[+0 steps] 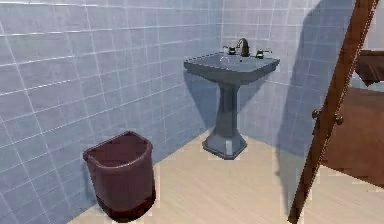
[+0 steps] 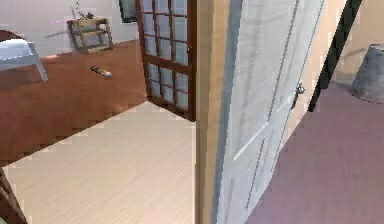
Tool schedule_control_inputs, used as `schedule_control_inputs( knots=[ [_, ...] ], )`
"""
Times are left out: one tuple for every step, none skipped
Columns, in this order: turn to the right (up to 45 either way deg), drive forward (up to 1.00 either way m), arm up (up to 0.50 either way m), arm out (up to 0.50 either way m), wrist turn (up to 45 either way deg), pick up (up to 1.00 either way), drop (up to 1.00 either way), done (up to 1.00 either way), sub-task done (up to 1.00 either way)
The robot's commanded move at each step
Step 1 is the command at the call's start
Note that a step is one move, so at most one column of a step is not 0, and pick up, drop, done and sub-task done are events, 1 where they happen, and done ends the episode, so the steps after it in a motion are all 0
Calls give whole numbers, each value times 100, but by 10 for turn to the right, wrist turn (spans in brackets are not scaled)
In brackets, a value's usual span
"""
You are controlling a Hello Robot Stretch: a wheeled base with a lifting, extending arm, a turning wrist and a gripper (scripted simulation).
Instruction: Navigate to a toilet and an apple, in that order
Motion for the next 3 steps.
schedule_control_inputs(
  knots=[
    [-450,0,0,0,0,0,0,0,0],
    [-390,0,0,0,0,0,0,0,0],
    [0,0,0,0,0,0,0,0,100]
  ],
)
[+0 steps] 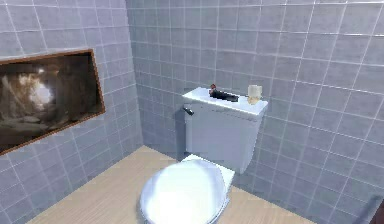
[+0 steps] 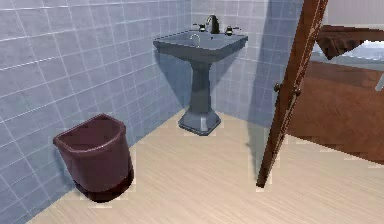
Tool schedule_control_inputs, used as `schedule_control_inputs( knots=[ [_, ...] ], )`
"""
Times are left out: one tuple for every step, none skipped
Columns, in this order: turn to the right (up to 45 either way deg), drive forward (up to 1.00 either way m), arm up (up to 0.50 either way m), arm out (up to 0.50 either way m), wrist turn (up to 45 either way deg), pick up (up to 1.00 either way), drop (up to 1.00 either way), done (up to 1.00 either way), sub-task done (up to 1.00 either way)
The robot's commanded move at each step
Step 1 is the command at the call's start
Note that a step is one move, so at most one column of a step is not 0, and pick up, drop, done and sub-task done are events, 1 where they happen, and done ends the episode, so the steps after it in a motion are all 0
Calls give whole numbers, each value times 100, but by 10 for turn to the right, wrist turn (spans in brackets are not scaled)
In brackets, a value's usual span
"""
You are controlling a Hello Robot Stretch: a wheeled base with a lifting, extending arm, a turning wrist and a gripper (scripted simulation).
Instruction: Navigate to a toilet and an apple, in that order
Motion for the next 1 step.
schedule_control_inputs(
  knots=[
    [-450,0,0,0,0,0,0,0,0]
  ],
)
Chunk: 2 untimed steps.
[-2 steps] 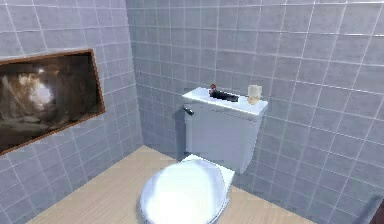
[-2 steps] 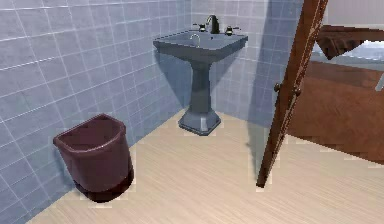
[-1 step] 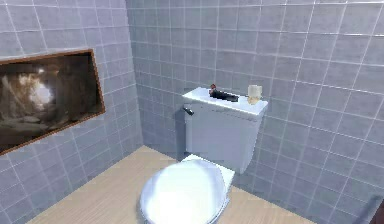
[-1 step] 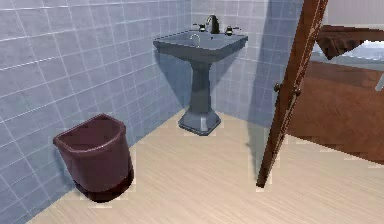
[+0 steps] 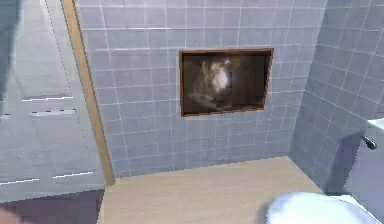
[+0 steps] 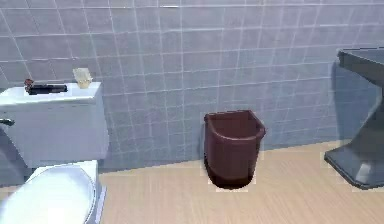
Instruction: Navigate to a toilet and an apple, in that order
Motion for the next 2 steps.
schedule_control_inputs(
  knots=[
    [-450,0,0,0,0,0,0,0,0],
    [-90,0,0,0,0,0,0,0,0]
  ],
)
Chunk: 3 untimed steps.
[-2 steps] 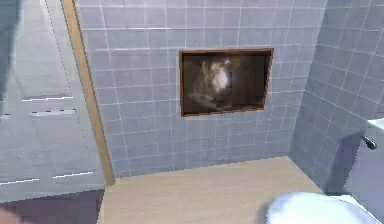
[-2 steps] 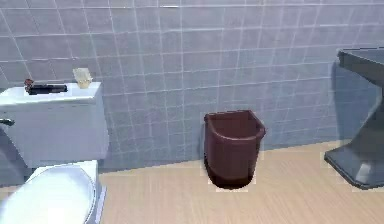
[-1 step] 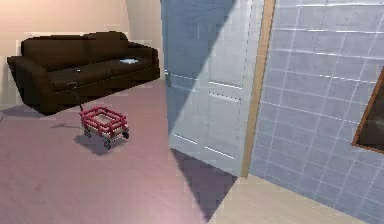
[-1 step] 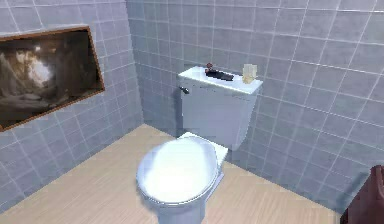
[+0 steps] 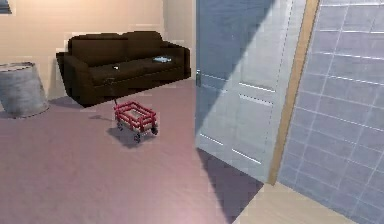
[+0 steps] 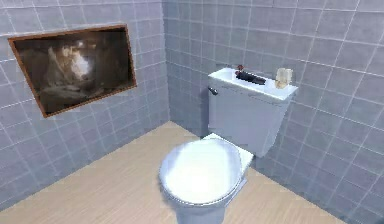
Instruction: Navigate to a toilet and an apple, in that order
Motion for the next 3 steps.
schedule_control_inputs(
  knots=[
    [0,20,0,0,0,0,0,0,0],
    [-450,0,0,0,0,0,0,0,0],
    [0,100,0,0,0,0,0,0,0]
  ],
)
